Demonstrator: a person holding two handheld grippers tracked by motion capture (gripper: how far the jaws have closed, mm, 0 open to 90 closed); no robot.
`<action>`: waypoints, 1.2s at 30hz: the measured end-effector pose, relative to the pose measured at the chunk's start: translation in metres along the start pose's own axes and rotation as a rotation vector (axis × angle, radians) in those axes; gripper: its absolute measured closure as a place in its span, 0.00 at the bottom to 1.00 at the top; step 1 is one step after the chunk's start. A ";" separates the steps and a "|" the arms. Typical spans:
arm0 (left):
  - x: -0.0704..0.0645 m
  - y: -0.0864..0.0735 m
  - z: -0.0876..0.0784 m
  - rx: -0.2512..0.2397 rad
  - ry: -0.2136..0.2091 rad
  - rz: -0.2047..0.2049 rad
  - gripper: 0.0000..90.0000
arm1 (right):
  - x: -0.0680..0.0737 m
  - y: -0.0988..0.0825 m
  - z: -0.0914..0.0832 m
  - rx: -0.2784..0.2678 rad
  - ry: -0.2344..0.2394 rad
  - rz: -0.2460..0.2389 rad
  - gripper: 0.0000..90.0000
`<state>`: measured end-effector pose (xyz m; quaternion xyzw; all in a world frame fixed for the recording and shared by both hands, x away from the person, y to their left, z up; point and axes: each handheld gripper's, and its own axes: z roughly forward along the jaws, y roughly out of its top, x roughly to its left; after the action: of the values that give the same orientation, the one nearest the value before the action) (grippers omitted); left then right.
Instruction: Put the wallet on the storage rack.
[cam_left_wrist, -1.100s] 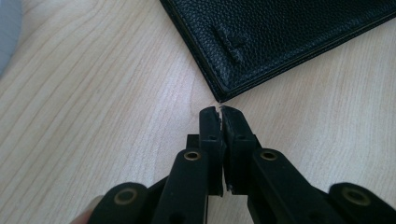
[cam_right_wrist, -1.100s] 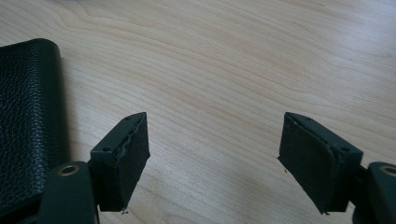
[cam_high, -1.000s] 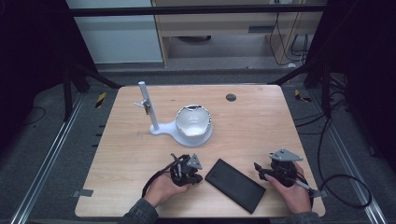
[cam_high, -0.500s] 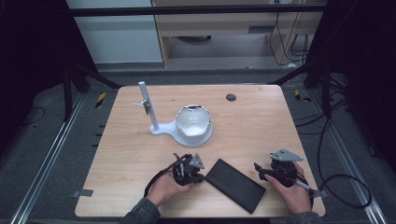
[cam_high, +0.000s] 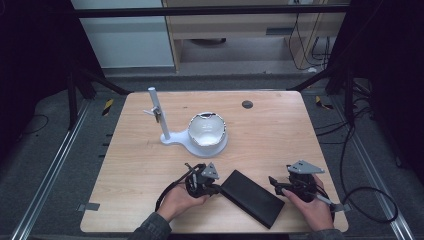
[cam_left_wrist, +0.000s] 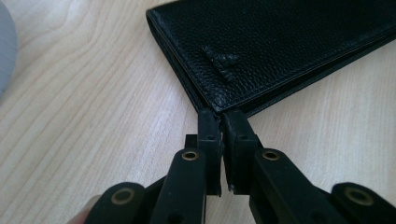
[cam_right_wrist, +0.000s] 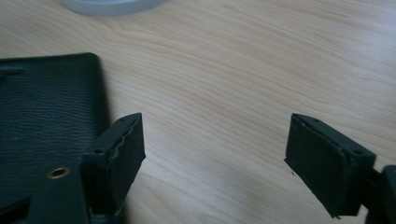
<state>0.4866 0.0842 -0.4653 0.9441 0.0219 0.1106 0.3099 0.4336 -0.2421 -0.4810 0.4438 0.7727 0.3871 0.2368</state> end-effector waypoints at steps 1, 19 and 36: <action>0.001 0.000 -0.002 -0.013 0.003 0.001 0.95 | 0.004 0.003 -0.002 0.000 0.012 0.000 0.20; 0.016 0.011 -0.001 -0.113 -0.006 -0.028 0.94 | 0.072 0.030 -0.016 0.112 0.123 -0.131 0.11; 0.030 0.032 0.000 -0.116 0.014 -0.031 0.93 | 0.093 0.056 -0.009 0.227 0.149 -0.256 0.19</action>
<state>0.5145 0.0620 -0.4407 0.9233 0.0322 0.1134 0.3656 0.4091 -0.1474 -0.4322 0.3360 0.8769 0.2960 0.1746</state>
